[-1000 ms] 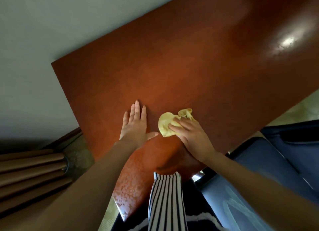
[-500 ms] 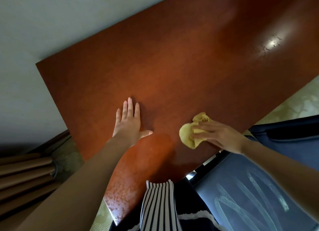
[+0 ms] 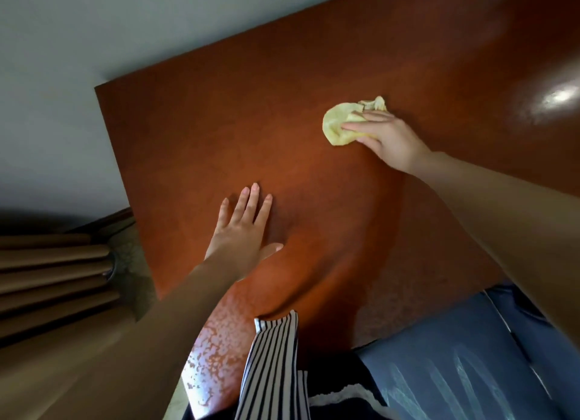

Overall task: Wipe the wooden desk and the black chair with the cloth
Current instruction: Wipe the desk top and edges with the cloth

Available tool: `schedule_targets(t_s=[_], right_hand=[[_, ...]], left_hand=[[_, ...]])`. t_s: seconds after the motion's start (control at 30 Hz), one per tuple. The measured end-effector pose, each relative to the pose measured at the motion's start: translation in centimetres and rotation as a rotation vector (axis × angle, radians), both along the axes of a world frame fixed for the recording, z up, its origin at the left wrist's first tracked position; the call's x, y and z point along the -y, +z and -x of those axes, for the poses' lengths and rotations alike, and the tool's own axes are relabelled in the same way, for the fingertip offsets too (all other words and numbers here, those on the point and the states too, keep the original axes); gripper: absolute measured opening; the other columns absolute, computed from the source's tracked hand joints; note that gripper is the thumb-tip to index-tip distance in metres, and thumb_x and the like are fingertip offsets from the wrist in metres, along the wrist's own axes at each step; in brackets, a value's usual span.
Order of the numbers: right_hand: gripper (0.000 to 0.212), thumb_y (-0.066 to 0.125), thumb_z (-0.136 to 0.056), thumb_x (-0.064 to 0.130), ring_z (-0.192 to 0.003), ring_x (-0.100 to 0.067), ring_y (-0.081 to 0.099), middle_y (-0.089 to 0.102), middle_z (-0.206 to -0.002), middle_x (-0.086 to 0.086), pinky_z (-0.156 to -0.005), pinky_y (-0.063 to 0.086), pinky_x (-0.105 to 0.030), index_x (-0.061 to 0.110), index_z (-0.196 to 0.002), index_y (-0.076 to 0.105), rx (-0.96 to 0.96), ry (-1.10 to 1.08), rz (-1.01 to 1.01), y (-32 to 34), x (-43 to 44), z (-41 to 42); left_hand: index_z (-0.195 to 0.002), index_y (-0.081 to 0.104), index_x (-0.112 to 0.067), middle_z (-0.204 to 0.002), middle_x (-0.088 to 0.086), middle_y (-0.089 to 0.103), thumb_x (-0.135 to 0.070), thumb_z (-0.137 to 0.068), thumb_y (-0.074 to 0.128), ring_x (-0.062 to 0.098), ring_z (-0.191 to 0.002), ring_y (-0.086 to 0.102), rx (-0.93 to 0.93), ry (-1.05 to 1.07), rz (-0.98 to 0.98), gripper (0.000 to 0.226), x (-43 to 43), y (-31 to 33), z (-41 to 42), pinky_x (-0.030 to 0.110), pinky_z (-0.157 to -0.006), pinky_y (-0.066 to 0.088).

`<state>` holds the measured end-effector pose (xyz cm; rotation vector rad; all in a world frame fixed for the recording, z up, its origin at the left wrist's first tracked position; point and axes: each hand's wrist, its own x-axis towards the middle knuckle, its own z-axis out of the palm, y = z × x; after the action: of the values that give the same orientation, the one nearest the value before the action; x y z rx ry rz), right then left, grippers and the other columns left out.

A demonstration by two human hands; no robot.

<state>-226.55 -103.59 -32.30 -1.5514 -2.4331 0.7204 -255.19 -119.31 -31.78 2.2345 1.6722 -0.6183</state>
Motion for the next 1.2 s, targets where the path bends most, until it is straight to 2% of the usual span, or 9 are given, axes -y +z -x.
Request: schedule_targets(t_s=[0.13,0.27,0.4,0.57,0.77,0.83,0.97,1.1,1.2], right_hand=[[0.038,0.053,-0.095,0.011,-0.135,-0.024,0.037,0.046,-0.142,-0.010,-0.112,0.023,-0.028,0.019,-0.132,0.055,-0.030,-0.183,-0.021,-0.2,-3.8,2.5],[0.036,0.052,-0.094,0.010,-0.126,-0.025,0.045,0.054,-0.134,-0.009,-0.107,0.033,-0.029,0.017,-0.129,0.058,-0.069,-0.280,-0.103,-0.7,-3.3,4.3],[0.035,0.055,-0.092,0.008,-0.122,-0.029,0.048,0.058,-0.128,-0.010,-0.104,0.034,-0.032,0.014,-0.126,0.060,-0.097,-0.232,-0.140,-0.9,0.5,4.4],[0.033,0.060,-0.088,0.004,-0.116,-0.033,0.054,0.062,-0.120,-0.015,-0.100,0.037,-0.035,0.009,-0.120,0.064,-0.108,-0.212,-0.138,-0.5,7.1,3.9],[0.034,0.057,-0.090,0.003,-0.125,-0.033,0.047,0.055,-0.131,-0.016,-0.106,0.028,-0.033,0.008,-0.124,0.061,-0.069,-0.227,-0.037,-0.3,15.6,2.9],[0.036,0.057,-0.090,0.002,-0.128,-0.032,0.044,0.052,-0.135,-0.015,-0.107,0.026,-0.032,0.009,-0.125,0.060,-0.043,-0.283,-0.024,-0.4,18.6,2.6],[0.033,0.059,-0.090,0.002,-0.122,-0.037,0.049,0.054,-0.132,-0.019,-0.104,0.037,-0.047,0.006,-0.122,0.062,-0.058,-0.480,-0.056,-0.6,25.0,2.8],[0.032,0.053,-0.095,0.009,-0.120,-0.037,0.048,0.053,-0.134,-0.017,-0.101,0.037,-0.045,0.011,-0.126,0.060,-0.040,-0.774,-0.056,-0.9,30.3,5.4],[0.034,0.047,-0.098,0.013,-0.129,-0.033,0.039,0.044,-0.143,-0.013,-0.106,0.032,-0.042,0.015,-0.132,0.055,-0.014,-0.931,-0.018,-1.0,32.6,8.5]], left_hand=[[-0.145,-0.025,-0.015,-0.154,0.012,-0.028,-0.066,-0.092,0.018,0.026,-0.143,-0.022,-0.009,0.008,-0.021,0.085,0.2,-0.1,-0.1,0.045,-0.114,-0.010],[-0.143,-0.027,-0.020,-0.150,0.006,-0.034,-0.062,-0.093,0.019,0.018,-0.134,-0.033,0.055,0.048,0.001,0.079,0.2,-0.2,0.2,0.043,-0.113,-0.013],[-0.147,-0.020,-0.022,-0.148,0.001,-0.036,-0.062,-0.093,0.025,0.013,-0.134,-0.033,0.105,0.097,0.034,0.081,0.0,0.0,0.1,0.041,-0.112,-0.016],[-0.149,-0.016,-0.021,-0.155,0.009,-0.027,-0.065,-0.090,0.034,0.025,-0.143,-0.023,0.092,0.095,0.056,0.089,-0.1,0.3,-0.7,0.045,-0.114,-0.012],[-0.150,-0.014,-0.023,-0.156,0.005,-0.026,-0.062,-0.091,0.038,0.028,-0.143,-0.021,0.127,0.009,0.046,0.088,1.7,0.7,-1.3,0.047,-0.114,-0.010],[-0.150,-0.014,-0.023,-0.156,0.006,-0.026,-0.062,-0.091,0.037,0.029,-0.143,-0.020,0.140,-0.045,0.054,0.087,2.8,0.9,-1.1,0.048,-0.114,-0.009],[-0.151,-0.011,-0.022,-0.157,0.006,-0.022,-0.062,-0.091,0.035,0.028,-0.144,-0.019,0.169,-0.139,0.065,0.085,5.6,1.4,0.1,0.050,-0.114,-0.008],[-0.151,-0.011,-0.022,-0.157,0.005,-0.022,-0.063,-0.091,0.033,0.027,-0.144,-0.020,0.179,-0.192,0.074,0.084,8.1,1.4,1.7,0.050,-0.114,-0.008],[-0.151,-0.011,-0.022,-0.157,0.004,-0.023,-0.062,-0.092,0.032,0.026,-0.144,-0.021,0.196,-0.196,0.092,0.083,10.0,1.5,2.8,0.049,-0.114,-0.009]])
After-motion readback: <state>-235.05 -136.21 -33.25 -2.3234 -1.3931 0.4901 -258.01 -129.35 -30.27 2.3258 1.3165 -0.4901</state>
